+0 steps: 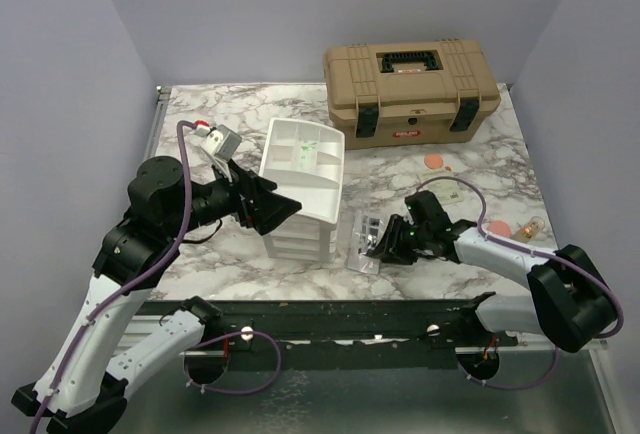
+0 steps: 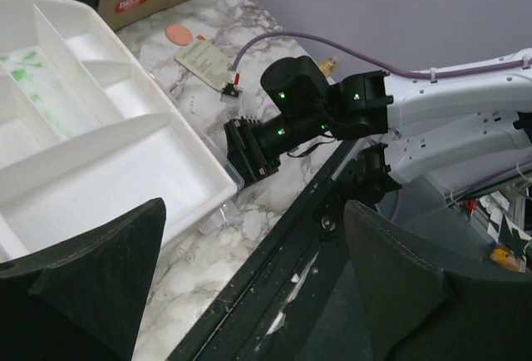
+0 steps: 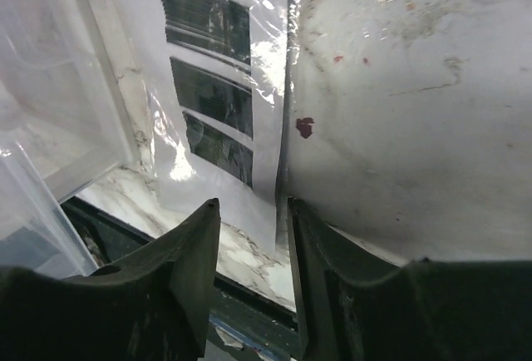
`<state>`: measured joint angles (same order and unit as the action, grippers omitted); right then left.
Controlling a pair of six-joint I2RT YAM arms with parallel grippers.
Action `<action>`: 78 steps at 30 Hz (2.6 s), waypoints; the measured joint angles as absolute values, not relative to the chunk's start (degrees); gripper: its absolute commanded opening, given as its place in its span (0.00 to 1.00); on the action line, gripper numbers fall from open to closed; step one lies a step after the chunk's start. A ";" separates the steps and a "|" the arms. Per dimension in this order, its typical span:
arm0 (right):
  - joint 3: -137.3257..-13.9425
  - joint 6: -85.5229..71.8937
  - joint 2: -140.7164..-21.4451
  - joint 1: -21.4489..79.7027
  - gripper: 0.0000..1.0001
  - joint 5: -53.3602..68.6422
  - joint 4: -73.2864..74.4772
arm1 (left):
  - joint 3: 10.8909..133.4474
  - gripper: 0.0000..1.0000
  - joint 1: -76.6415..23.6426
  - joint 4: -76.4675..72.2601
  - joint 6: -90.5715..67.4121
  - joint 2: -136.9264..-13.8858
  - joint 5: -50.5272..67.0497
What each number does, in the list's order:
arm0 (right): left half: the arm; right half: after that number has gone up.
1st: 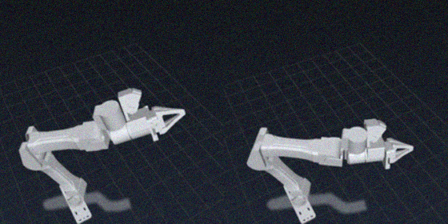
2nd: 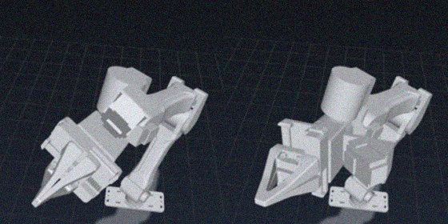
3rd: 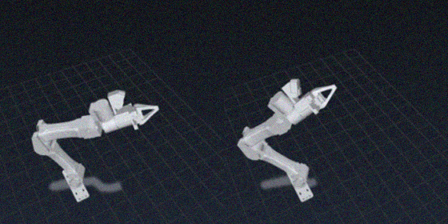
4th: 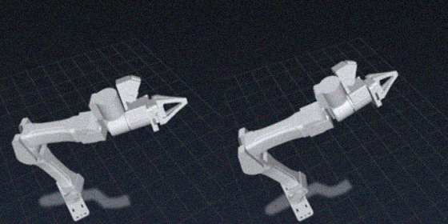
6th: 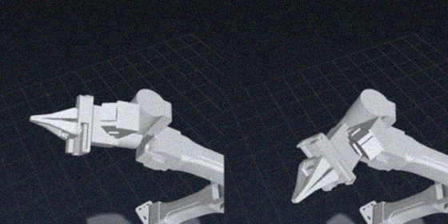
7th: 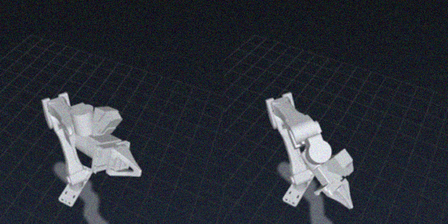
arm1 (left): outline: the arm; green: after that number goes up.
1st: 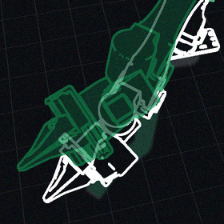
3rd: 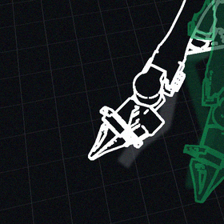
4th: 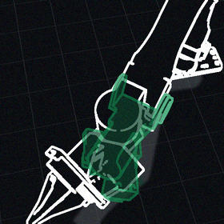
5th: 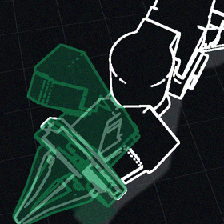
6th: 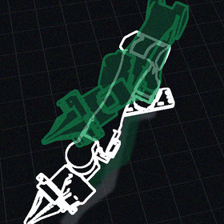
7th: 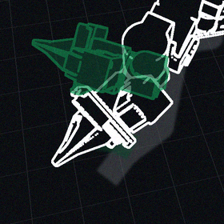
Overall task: Organize the makeup
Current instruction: Pick up the makeup tool from the center of the board.
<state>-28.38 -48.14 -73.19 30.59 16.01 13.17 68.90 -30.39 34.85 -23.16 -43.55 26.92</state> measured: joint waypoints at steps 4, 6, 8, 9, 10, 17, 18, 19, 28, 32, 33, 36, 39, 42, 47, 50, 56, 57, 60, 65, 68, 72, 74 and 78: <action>-25.76 -50.19 -73.34 31.27 0.36 17.43 7.20 | 66.17 0.87 -30.39 35.31 -24.01 -43.05 29.78; -24.99 -51.09 -73.54 31.62 0.25 17.50 5.19 | 64.60 0.87 -30.39 36.75 -24.08 -42.30 30.52; -24.34 -51.94 -74.11 31.92 0.12 16.99 3.95 | 63.75 0.86 -30.39 38.37 -24.12 -41.63 30.50; -24.16 -52.40 -74.37 31.94 0.08 16.86 3.55 | 63.40 0.86 -30.39 39.18 -24.23 -40.80 30.48; -24.08 -52.58 -74.63 31.97 0.05 16.45 3.27 | 63.13 0.85 -30.39 39.59 -24.32 -40.18 30.48; -24.16 -53.54 -75.64 32.32 0.01 15.35 2.17 | 61.41 0.83 -30.39 42.72 -24.60 -37.04 31.11; -24.32 -53.58 -75.37 32.32 0.01 14.76 2.61 | 61.23 0.83 -30.39 43.44 -24.47 -37.06 31.09; -24.47 -53.54 -74.94 32.60 0.01 13.82 3.18 | 61.17 0.83 -30.39 44.49 -24.16 -37.15 31.00; -24.69 -51.88 -62.08 32.80 0.01 -1.23 20.29 | 61.82 0.83 -30.39 50.35 -21.28 -38.76 27.83; -26.11 -50.15 -60.82 32.80 0.01 -2.87 24.67 | 62.33 0.83 -30.39 50.65 -20.47 -39.51 27.94; -27.09 -49.54 -61.12 32.80 0.02 -3.14 25.98 | 62.37 0.83 -30.39 50.72 -20.34 -39.62 28.03; -29.65 -48.18 -61.76 32.80 0.26 -3.25 28.38 | 62.63 0.83 -30.39 50.85 -20.10 -39.97 28.51; -30.96 -47.31 -61.89 32.80 0.44 -3.18 29.08 | 62.92 0.83 -30.39 50.94 -19.88 -40.16 28.71; -31.44 -46.37 -62.67 32.80 0.45 -3.16 29.76 | 62.96 0.83 -30.39 50.98 -19.42 -40.21 28.69; -31.81 -44.80 -68.25 32.80 0.45 -2.11 29.71 | 62.96 0.83 -30.39 51.13 -18.70 -41.15 28.40; -32.56 -44.07 -69.87 33.08 0.45 -1.78 29.50 | 62.96 0.83 -30.39 51.13 -18.15 -41.78 27.77; -35.99 -43.29 -74.76 36.05 0.45 -2.44 29.71 | 62.96 0.83 -30.39 51.16 -17.32 -42.33 26.96; -36.58 -43.31 -75.55 36.88 0.45 -2.72 29.74 | 62.96 0.83 -30.39 51.16 -17.21 -42.37 26.74; -38.70 -43.86 -78.46 40.14 0.36 -4.38 29.80 | 62.96 0.83 -30.39 51.16 -16.73 -42.46 26.15; -39.46 -46.35 -81.38 41.67 0.02 -6.33 29.04 | 62.94 0.83 -30.39 51.16 -16.36 -42.46 25.41; -39.18 -48.16 -81.73 41.74 0.01 -6.24 27.64 | 62.92 0.83 -30.39 51.16 -16.19 -42.46 25.06; -39.00 -49.65 -81.58 41.95 0.01 -6.33 26.96 | 62.87 0.83 -30.39 51.16 -16.12 -42.46 24.82; -38.83 -50.24 -80.64 41.95 0.01 -6.57 26.72 | 62.87 0.83 -30.39 51.16 -16.01 -42.44 24.58; -37.87 -51.64 -77.45 42.22 0.01 -9.21 28.88 | 62.87 0.83 -30.39 51.13 -15.99 -42.44 23.62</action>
<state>-37.87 -51.64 -77.45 42.22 -9.21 28.88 62.87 -30.39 51.13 -15.99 -42.44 23.62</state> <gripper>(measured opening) 0.014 0.828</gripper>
